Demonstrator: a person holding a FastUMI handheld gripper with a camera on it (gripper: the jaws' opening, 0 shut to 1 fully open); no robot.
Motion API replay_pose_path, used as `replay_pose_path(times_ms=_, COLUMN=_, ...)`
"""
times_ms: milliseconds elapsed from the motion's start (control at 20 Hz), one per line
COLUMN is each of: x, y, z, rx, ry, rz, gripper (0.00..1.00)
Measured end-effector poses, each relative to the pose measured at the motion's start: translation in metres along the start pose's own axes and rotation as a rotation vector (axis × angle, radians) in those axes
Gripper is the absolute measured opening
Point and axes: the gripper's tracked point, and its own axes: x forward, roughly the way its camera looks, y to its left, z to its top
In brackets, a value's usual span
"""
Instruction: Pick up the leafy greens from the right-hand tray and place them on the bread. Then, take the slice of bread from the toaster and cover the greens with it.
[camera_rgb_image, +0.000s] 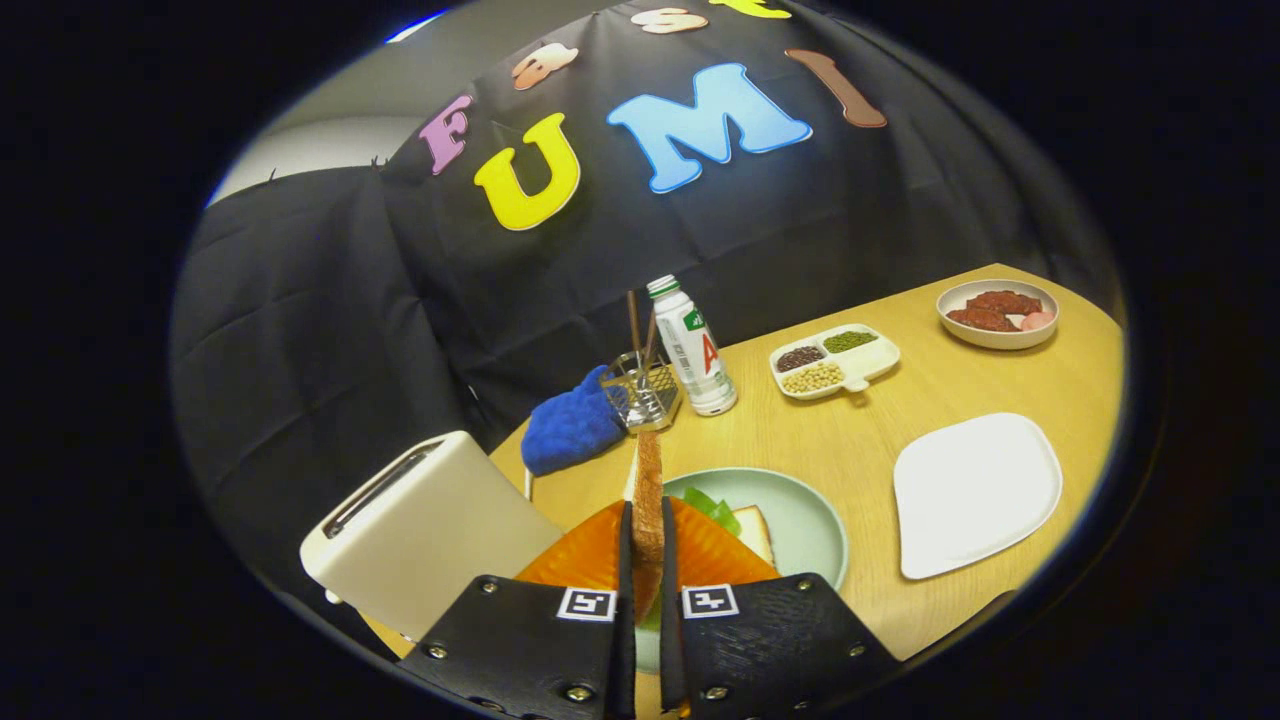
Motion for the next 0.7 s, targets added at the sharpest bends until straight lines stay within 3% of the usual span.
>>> replay_pose_path(times_ms=200, x=0.000, y=-0.029, z=-0.002, rx=-0.056, ry=0.005, rz=-0.066, gripper=0.19)
replay_pose_path(times_ms=300, x=-0.008, y=-0.045, z=0.011, rx=-0.147, ry=-0.042, rz=-0.132, gripper=0.32)
replay_pose_path(times_ms=450, x=-0.024, y=-0.044, z=0.035, rx=-0.226, ry=-0.152, rz=-0.146, gripper=0.56)
replay_pose_path(times_ms=700, x=-0.071, y=-0.051, z=0.080, rx=-0.343, ry=-0.321, rz=-0.097, gripper=0.59)
